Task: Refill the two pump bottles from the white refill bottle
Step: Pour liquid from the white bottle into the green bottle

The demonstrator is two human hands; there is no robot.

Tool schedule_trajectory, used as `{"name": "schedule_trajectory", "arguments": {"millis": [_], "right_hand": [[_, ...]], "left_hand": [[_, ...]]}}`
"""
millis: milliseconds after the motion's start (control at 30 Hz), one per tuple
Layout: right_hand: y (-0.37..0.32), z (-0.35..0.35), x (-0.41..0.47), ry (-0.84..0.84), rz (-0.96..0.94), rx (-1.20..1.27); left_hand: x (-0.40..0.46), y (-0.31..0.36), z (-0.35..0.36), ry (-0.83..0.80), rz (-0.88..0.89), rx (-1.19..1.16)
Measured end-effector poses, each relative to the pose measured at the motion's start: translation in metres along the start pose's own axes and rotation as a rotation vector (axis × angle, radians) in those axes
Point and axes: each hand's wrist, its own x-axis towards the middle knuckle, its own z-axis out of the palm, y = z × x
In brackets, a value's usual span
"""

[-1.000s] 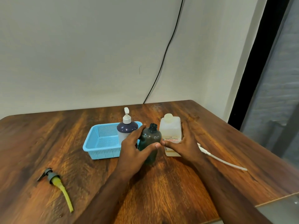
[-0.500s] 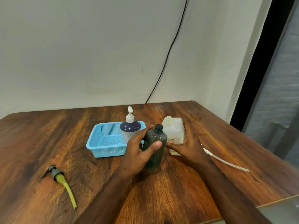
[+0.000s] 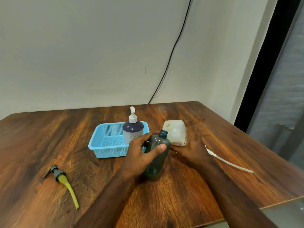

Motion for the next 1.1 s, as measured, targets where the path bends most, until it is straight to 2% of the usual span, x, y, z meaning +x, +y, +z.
{"name": "schedule_trajectory", "arguments": {"millis": [600,1100], "right_hand": [[-0.001,-0.003,-0.003,0.044,-0.073,-0.133],[-0.003,-0.005,-0.004,0.065,-0.103,-0.184]], "left_hand": [[0.002,-0.007,-0.006,-0.012,-0.063,-0.008],[0.002,-0.014,-0.011,0.036,0.007,0.147]]}}
